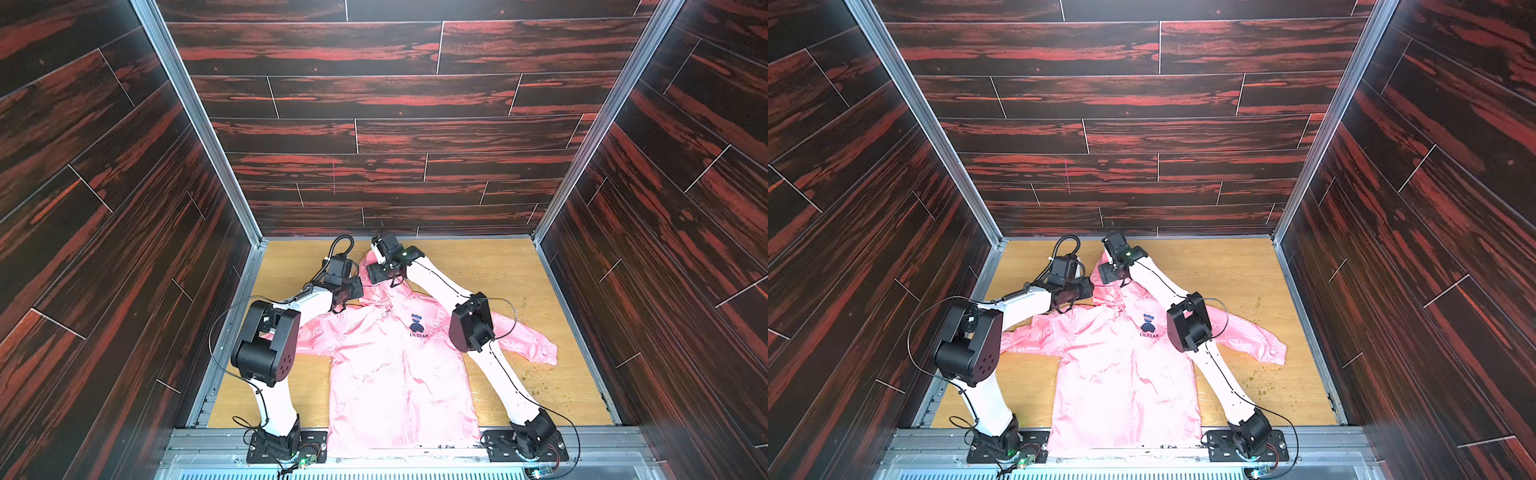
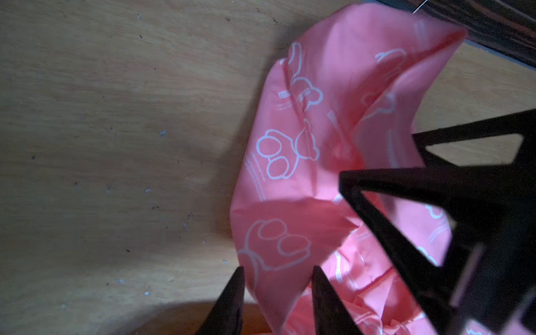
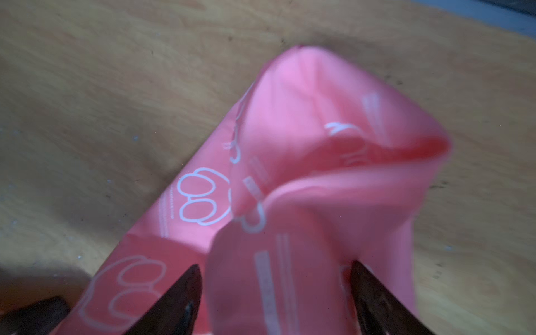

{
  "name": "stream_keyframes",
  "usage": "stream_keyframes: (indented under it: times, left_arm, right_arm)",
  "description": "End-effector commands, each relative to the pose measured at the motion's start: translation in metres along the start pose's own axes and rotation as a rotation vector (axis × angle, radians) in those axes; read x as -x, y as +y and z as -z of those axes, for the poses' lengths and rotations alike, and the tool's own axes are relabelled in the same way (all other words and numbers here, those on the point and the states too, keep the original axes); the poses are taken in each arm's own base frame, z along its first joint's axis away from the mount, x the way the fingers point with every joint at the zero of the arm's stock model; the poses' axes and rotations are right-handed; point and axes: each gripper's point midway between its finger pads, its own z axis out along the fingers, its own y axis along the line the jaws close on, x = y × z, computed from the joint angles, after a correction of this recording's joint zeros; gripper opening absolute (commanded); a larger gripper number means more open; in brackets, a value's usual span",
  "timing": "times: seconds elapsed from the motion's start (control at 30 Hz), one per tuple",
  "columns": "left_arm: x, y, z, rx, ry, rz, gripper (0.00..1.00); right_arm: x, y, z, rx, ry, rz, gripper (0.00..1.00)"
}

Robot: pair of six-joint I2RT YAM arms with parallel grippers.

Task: Unzip the jacket
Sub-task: Flatten out the jacket at the center of the board.

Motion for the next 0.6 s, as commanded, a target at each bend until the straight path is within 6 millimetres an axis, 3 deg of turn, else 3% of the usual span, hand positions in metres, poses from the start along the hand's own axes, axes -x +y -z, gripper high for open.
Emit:
stream_keyframes:
  times: [0.0,0.1,0.17,0.27,0.4,0.5,0.57]
  left_arm:
    - [-0.006,0.002,-0.005,-0.005,0.009,0.038,0.35]
    - [-0.008,0.002,-0.008,-0.011,0.017,0.051,0.33]
    - [-0.010,0.002,-0.010,-0.014,0.020,0.055,0.29]
    - [-0.011,0.004,-0.012,-0.015,0.028,0.059,0.24]
    - [-0.011,0.004,-0.014,-0.019,0.029,0.060,0.15]
    - [-0.010,0.003,-0.015,-0.033,0.035,0.063,0.03]
    - [-0.009,0.003,-0.015,-0.034,0.035,0.065,0.00]
  right_arm:
    - [-0.002,0.003,-0.020,-0.040,-0.035,-0.007,0.79]
    - [-0.006,-0.007,-0.030,-0.094,-0.037,-0.001,0.69]
    - [-0.008,-0.014,-0.033,-0.129,-0.036,0.011,0.46]
    - [0.001,-0.020,-0.021,-0.167,-0.055,0.024,0.25]
    - [0.023,-0.029,0.010,-0.175,-0.105,0.009,0.11]
    - [0.034,-0.043,0.034,-0.152,-0.132,-0.039,0.02]
    - [0.035,-0.056,0.047,-0.120,-0.138,-0.087,0.01]
